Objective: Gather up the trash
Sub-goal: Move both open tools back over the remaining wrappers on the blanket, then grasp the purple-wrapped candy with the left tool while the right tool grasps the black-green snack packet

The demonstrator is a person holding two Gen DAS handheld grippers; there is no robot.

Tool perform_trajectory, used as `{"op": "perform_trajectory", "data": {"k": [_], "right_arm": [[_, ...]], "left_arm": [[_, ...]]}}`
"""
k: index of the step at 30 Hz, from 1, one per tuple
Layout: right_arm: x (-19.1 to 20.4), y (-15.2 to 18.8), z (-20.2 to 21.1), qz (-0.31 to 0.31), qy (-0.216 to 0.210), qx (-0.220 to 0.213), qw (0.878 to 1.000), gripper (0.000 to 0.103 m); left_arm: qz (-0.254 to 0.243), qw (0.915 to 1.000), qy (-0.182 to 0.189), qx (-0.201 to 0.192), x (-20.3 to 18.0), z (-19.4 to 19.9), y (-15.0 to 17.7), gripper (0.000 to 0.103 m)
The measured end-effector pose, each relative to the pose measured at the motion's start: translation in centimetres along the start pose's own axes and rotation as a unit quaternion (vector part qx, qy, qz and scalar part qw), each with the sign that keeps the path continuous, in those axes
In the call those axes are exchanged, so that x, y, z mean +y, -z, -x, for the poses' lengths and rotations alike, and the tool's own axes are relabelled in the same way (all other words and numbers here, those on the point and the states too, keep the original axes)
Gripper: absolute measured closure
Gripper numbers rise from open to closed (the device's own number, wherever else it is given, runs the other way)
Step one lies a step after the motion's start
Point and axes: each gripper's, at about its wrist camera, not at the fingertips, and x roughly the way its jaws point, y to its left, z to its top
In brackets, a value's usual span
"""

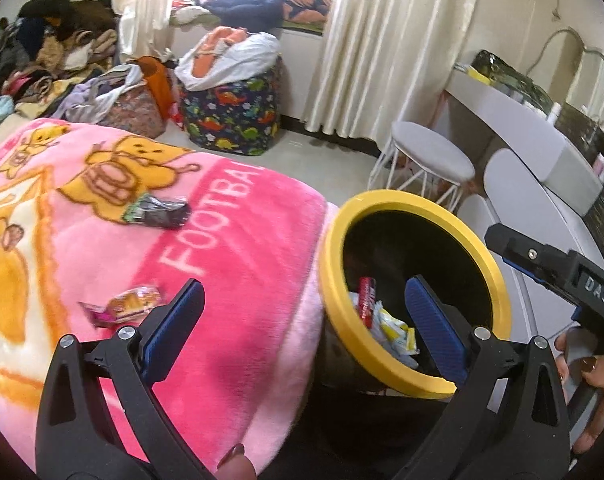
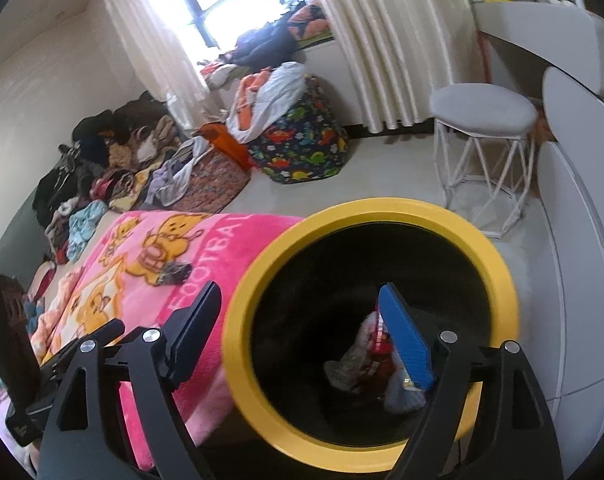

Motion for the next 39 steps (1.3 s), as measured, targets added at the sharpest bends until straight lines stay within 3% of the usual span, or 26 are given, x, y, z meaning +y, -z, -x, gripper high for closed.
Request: {"op": "perform_trajectory", "data": {"k": [14,27,32,39], "right_arm": [[7.0,-0.1,-2.7,0.073,-0.047,0.025,0.996,0.023],[12.4,-0.5,-6.2,0.129,-0.083,0.039,0.987,0.023],[14.3,-0.7,-7.7,0.154,-0.091,0.044,0.983,0.023],[17.0,-0.8,-11.6,0.200,-0.095,0.070,0.973,0.023]], "left_arm": [[0.066,0.9963,-0.047,-0.029,7.1,2.8,0.5,0.011],[0.117,0.9891,-0.087,-0.017,13.5,3.5,2.6,0.011],[0.138,0.9868,-0.085,-0.008,15.3,3.3,3.3,0.011],[0.168,0.9841,-0.057,0.009,16.8,2.3,4.2,0.037]]}}
